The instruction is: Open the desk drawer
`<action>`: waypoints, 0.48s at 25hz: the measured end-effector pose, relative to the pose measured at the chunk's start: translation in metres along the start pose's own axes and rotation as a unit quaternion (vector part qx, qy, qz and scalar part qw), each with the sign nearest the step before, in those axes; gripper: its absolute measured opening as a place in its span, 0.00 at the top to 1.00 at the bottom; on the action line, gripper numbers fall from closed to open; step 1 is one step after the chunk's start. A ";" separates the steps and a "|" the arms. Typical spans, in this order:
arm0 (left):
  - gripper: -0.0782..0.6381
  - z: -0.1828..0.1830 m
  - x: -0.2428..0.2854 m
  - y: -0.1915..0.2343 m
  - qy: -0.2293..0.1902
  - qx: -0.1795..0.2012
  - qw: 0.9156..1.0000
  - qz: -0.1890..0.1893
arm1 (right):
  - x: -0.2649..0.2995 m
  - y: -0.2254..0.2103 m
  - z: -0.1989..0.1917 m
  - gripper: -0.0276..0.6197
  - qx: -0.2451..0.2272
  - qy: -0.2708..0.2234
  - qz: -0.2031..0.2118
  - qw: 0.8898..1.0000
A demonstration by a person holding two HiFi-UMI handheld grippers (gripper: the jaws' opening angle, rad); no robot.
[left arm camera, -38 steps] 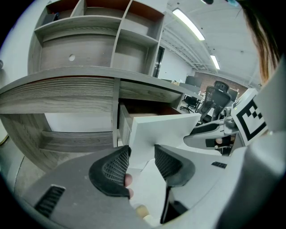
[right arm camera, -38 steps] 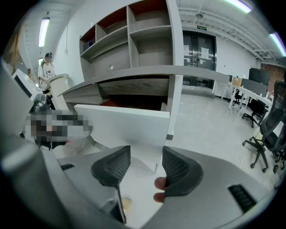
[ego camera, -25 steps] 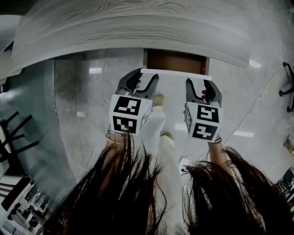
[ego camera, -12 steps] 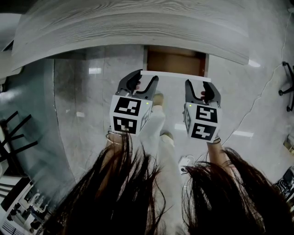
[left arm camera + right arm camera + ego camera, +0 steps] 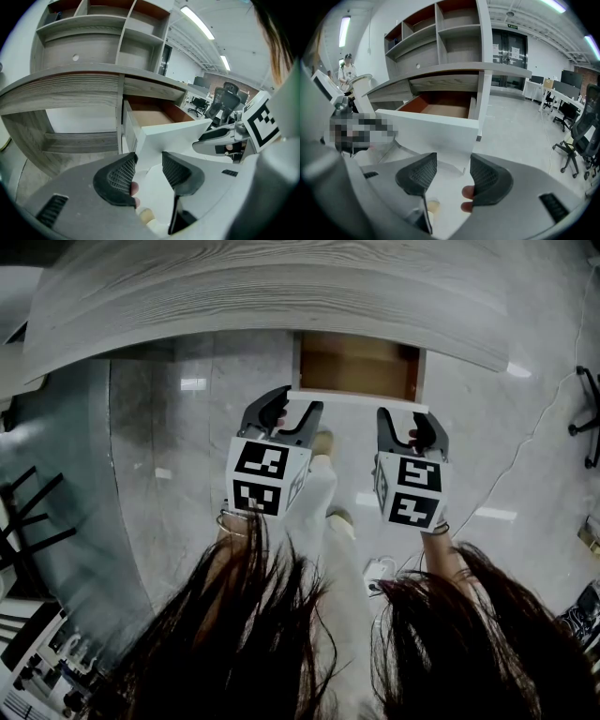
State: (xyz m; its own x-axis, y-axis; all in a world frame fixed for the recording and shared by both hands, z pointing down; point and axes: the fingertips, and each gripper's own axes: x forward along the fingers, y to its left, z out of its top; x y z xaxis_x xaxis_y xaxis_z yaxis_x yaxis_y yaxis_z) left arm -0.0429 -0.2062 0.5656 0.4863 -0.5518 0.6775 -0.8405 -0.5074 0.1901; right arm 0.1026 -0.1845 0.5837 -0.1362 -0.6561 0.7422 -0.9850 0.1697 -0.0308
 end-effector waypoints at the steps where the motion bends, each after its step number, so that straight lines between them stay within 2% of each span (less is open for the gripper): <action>1: 0.65 -0.001 0.001 0.000 0.000 0.001 1.000 0.000 | 0.000 0.000 -0.001 0.64 0.000 0.001 0.000 1.000; 12: 0.65 -0.012 0.008 0.002 0.012 0.009 1.000 0.002 | 0.006 0.000 -0.010 0.64 0.000 0.014 0.002 1.000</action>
State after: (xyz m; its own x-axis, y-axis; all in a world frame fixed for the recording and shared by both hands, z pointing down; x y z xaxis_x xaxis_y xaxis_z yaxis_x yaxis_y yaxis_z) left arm -0.0434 -0.2035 0.5792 0.4774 -0.5374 0.6951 -0.8375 -0.5177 0.1750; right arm 0.1030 -0.1809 0.5950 -0.1380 -0.6345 0.7605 -0.9844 0.1724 -0.0348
